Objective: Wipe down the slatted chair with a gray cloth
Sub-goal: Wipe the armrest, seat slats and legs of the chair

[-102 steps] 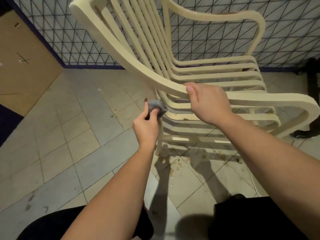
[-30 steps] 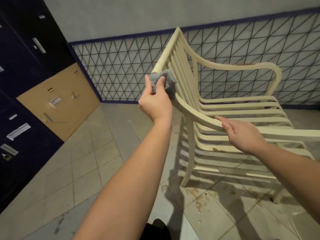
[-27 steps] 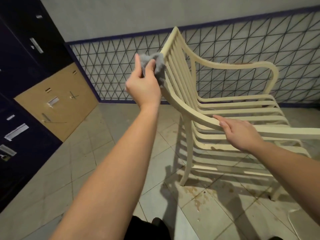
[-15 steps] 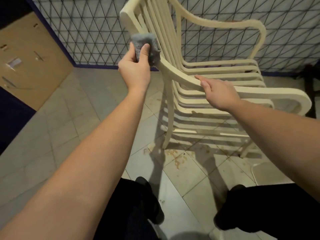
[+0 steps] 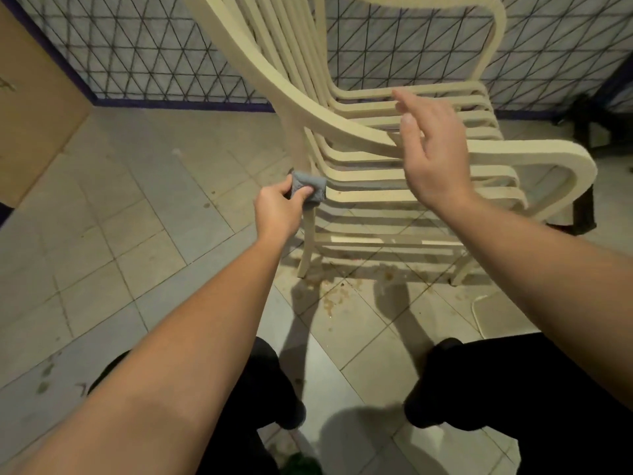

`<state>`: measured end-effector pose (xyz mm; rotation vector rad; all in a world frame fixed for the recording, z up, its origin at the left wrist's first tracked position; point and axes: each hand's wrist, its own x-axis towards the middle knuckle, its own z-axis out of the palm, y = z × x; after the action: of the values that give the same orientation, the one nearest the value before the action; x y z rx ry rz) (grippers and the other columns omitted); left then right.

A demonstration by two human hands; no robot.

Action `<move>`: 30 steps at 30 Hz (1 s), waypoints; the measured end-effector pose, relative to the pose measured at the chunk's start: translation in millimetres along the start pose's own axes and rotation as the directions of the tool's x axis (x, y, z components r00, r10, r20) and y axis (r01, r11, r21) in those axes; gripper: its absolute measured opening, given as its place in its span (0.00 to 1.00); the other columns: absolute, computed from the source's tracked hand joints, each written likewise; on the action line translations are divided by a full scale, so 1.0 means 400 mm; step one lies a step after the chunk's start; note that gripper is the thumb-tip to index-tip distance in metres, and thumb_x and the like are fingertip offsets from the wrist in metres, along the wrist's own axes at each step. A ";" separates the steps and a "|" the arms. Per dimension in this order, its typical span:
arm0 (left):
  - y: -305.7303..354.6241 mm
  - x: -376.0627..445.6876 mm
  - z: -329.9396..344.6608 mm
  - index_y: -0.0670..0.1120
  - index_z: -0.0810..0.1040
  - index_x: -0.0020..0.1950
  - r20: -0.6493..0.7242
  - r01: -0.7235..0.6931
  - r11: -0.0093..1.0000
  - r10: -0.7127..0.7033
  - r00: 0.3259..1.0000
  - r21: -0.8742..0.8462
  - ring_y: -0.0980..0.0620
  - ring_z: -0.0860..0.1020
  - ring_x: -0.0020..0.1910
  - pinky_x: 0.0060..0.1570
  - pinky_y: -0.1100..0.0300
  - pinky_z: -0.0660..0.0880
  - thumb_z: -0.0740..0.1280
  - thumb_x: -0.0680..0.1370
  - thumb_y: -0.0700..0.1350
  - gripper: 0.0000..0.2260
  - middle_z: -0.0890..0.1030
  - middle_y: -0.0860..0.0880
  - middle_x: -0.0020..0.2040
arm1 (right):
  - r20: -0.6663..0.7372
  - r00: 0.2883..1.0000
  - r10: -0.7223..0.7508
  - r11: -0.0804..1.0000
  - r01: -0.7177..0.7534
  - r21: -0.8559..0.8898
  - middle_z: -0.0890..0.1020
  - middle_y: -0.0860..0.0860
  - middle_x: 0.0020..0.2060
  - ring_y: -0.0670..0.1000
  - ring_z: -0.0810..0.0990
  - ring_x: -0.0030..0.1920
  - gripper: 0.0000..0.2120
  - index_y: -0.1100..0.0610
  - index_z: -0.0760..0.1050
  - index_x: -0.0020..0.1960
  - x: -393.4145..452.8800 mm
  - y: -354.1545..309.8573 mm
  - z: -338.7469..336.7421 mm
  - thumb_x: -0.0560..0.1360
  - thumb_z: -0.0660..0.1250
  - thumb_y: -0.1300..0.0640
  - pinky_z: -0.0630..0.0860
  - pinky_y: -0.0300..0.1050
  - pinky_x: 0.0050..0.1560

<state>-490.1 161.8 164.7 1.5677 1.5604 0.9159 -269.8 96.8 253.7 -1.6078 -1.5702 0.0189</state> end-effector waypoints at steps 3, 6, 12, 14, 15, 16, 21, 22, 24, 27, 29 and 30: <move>-0.033 0.000 0.028 0.46 0.85 0.61 0.001 0.049 0.998 -0.049 0.999 0.030 0.56 0.82 0.46 0.45 0.63 0.77 0.72 0.78 0.48 0.13 0.86 0.53 0.48 | -0.112 0.991 -0.072 0.995 0.063 -0.079 0.79 0.50 0.53 0.52 0.72 0.57 0.17 0.53 0.76 0.65 -0.091 0.003 0.009 0.80 0.56 0.56 0.65 0.50 0.56; -0.060 -0.004 0.051 0.47 0.85 0.60 0.022 0.085 0.994 -0.087 0.996 0.072 0.56 0.82 0.45 0.40 0.67 0.73 0.71 0.79 0.47 0.12 0.86 0.52 0.47 | 0.062 0.998 -0.003 1.000 0.004 -0.024 0.78 0.49 0.52 0.51 0.72 0.55 0.17 0.54 0.76 0.65 -0.192 0.032 0.048 0.78 0.58 0.59 0.68 0.52 0.57; -0.181 -0.024 0.086 0.46 0.83 0.64 0.100 0.298 0.950 -0.307 0.946 0.093 0.51 0.82 0.53 0.55 0.57 0.78 0.73 0.77 0.47 0.16 0.85 0.49 0.55 | 0.370 0.909 0.190 0.976 -0.216 0.030 0.76 0.45 0.56 0.46 0.73 0.59 0.20 0.51 0.74 0.68 -0.330 0.082 0.119 0.78 0.59 0.63 0.73 0.50 0.62; -0.234 -0.036 0.100 0.45 0.82 0.64 0.089 0.413 0.911 -0.413 0.907 0.014 0.50 0.82 0.54 0.59 0.55 0.78 0.73 0.77 0.47 0.17 0.85 0.49 0.56 | 0.348 0.912 0.215 0.972 -0.236 0.017 0.75 0.45 0.56 0.45 0.73 0.59 0.20 0.51 0.74 0.68 -0.318 0.087 0.127 0.78 0.60 0.63 0.73 0.47 0.63; -0.264 -0.042 0.108 0.45 0.82 0.65 0.078 0.475 0.879 -0.471 0.879 -0.036 0.49 0.82 0.55 0.61 0.53 0.78 0.74 0.76 0.47 0.17 0.84 0.49 0.57 | 0.347 0.912 0.219 0.971 -0.239 0.016 0.75 0.45 0.55 0.45 0.73 0.58 0.19 0.51 0.75 0.67 -0.305 0.091 0.133 0.78 0.60 0.63 0.72 0.45 0.62; -0.298 -0.048 0.118 0.45 0.82 0.65 0.077 0.542 0.837 -0.537 0.840 -0.078 0.47 0.82 0.56 0.63 0.51 0.78 0.75 0.76 0.48 0.19 0.84 0.48 0.58 | 0.368 0.903 0.222 0.970 -0.242 0.009 0.76 0.45 0.56 0.44 0.73 0.58 0.19 0.52 0.76 0.67 -0.290 0.096 0.141 0.79 0.60 0.63 0.72 0.44 0.63; -0.459 -0.051 0.210 0.46 0.80 0.66 0.132 0.746 0.574 -0.756 0.641 -0.337 0.43 0.82 0.57 0.65 0.48 0.77 0.76 0.69 0.54 0.27 0.83 0.47 0.61 | 0.700 0.640 0.317 0.948 -0.205 -0.242 0.76 0.50 0.68 0.51 0.72 0.69 0.20 0.51 0.73 0.71 -0.239 0.175 0.247 0.80 0.60 0.56 0.68 0.49 0.70; -0.445 -0.053 0.222 0.45 0.79 0.67 0.146 0.753 0.522 -0.775 0.614 -0.400 0.43 0.80 0.59 0.66 0.47 0.75 0.75 0.73 0.51 0.25 0.81 0.48 0.62 | 0.757 0.562 0.334 0.942 -0.167 -0.292 0.72 0.51 0.72 0.53 0.69 0.72 0.22 0.51 0.69 0.74 -0.236 0.189 0.276 0.80 0.59 0.54 0.66 0.49 0.72; -0.433 -0.045 0.254 0.42 0.78 0.68 0.168 0.742 0.431 -0.797 0.580 -0.513 0.43 0.79 0.61 0.67 0.47 0.74 0.72 0.79 0.46 0.19 0.80 0.47 0.62 | 0.840 0.407 0.360 0.929 -0.069 -0.364 0.62 0.53 0.78 0.56 0.61 0.77 0.26 0.53 0.59 0.79 -0.231 0.208 0.330 0.82 0.56 0.51 0.60 0.51 0.76; -0.410 -0.015 0.304 0.43 0.85 0.52 0.213 0.674 0.264 -0.816 0.538 -0.690 0.45 0.82 0.51 0.54 0.51 0.80 0.69 0.81 0.44 0.07 0.84 0.43 0.50 | 0.854 0.295 0.429 0.887 0.041 -0.460 0.58 0.56 0.79 0.60 0.58 0.77 0.28 0.56 0.52 0.80 -0.221 0.214 0.388 0.83 0.53 0.50 0.61 0.54 0.75; -0.400 0.012 0.327 0.46 0.81 0.37 0.214 0.626 0.165 -0.848 0.485 -0.762 0.45 0.81 0.44 0.48 0.54 0.79 0.68 0.81 0.43 0.12 0.82 0.45 0.42 | 0.827 0.320 0.463 0.861 0.062 -0.505 0.62 0.57 0.77 0.61 0.64 0.74 0.27 0.58 0.56 0.79 -0.217 0.209 0.411 0.83 0.53 0.50 0.65 0.53 0.71; -0.408 0.025 0.345 0.47 0.80 0.37 0.224 0.638 0.139 -0.862 0.454 -0.758 0.45 0.80 0.44 0.50 0.53 0.80 0.68 0.81 0.44 0.12 0.81 0.46 0.40 | 0.815 0.336 0.473 0.852 0.063 -0.520 0.65 0.57 0.76 0.61 0.66 0.72 0.26 0.58 0.58 0.77 -0.217 0.206 0.419 0.82 0.53 0.50 0.67 0.52 0.70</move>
<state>-447.4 169.3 -44.6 -0.1243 1.5104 0.9549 -314.4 131.5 55.6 -2.4243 -2.3069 0.9702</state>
